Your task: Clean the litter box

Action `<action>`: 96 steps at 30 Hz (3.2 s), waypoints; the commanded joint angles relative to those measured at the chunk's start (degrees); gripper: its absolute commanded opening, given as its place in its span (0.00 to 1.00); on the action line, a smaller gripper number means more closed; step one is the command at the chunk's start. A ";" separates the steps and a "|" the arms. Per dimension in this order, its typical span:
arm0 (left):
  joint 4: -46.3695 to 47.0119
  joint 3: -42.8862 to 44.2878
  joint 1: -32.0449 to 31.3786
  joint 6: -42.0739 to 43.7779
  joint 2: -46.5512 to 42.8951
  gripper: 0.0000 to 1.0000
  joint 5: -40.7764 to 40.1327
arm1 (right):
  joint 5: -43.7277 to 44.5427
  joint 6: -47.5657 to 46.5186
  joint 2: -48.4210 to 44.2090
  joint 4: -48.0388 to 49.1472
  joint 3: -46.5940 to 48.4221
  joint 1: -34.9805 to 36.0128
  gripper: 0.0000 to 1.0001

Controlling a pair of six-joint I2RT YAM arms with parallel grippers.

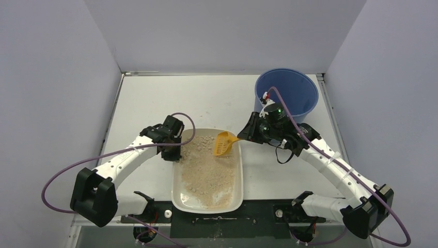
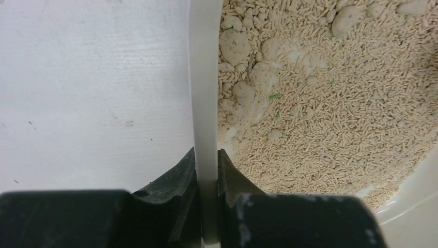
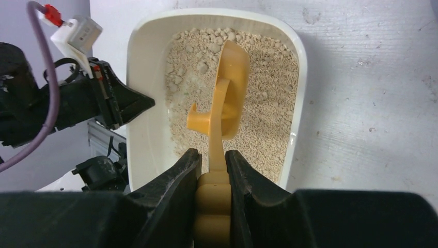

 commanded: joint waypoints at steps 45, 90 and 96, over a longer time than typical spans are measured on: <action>-5.14 9.46 -14.43 2.24 -9.30 0.00 -2.43 | -3.11 12.69 -15.66 14.05 -26.91 -0.35 0.00; -6.23 16.16 -20.65 8.60 -7.78 0.00 -7.78 | -19.10 31.90 20.78 98.03 -44.11 9.69 0.00; -6.52 14.47 -20.55 3.52 -7.90 0.00 -10.70 | -16.41 34.72 20.65 102.10 -47.30 10.43 0.00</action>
